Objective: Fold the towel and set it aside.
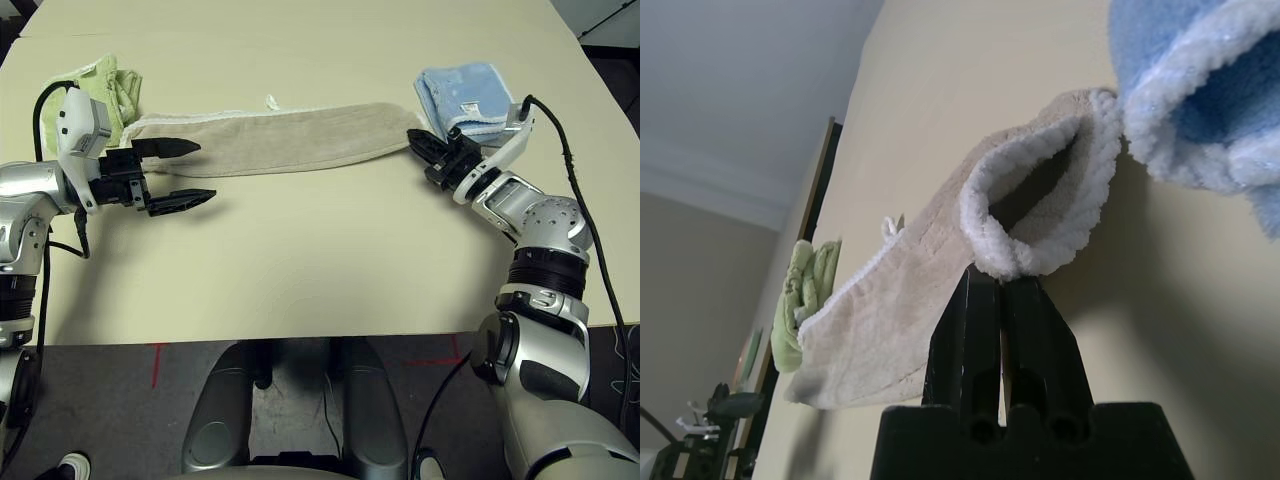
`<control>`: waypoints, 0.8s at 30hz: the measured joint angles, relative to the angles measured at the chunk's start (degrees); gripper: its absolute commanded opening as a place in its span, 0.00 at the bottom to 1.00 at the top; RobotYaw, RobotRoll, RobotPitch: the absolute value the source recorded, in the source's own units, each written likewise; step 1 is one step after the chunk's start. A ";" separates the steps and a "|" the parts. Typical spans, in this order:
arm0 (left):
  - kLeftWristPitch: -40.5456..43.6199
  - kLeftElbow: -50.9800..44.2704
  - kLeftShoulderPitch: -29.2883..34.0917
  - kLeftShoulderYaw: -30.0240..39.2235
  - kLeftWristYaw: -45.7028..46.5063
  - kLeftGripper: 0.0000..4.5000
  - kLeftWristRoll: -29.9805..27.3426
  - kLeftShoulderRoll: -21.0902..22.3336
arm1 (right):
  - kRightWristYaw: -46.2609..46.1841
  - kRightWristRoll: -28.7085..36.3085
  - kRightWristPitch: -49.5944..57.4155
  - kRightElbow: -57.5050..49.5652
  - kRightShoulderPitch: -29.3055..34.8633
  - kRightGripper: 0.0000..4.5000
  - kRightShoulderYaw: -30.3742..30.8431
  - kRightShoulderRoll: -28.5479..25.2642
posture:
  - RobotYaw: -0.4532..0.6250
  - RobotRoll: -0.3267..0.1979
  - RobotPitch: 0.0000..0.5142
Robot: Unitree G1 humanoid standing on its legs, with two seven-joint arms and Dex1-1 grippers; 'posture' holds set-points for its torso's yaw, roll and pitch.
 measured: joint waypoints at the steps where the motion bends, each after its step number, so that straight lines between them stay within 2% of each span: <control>1: -0.01 0.00 0.00 0.00 -0.03 1.00 0.00 0.01 | -0.30 0.25 0.01 -0.37 0.21 0.01 -0.03 0.05 | 0.45 0.62 0.58; 6: -0.05 0.07 -0.12 -0.14 -0.06 1.00 0.00 0.03 | -0.01 1.62 0.54 -3.08 1.97 0.01 0.12 -0.30 | 0.44 0.62 0.58; 10: -0.06 0.14 -0.16 -0.42 -0.03 1.00 0.00 0.02 | 3.31 2.03 1.35 -5.28 4.14 0.01 1.54 -2.70 | 0.43 0.62 0.56; 17: 1.92 -2.58 2.64 -0.31 2.30 1.00 -1.68 -1.15 | 8.95 1.97 1.05 -5.47 4.22 0.01 2.25 -8.92 | 0.43 0.62 0.55; 24: 2.37 -2.91 2.69 -0.30 2.97 1.00 -2.15 -1.18 | 13.79 0.08 0.17 -5.44 6.01 0.01 4.04 -13.87 | 0.42 0.62 0.53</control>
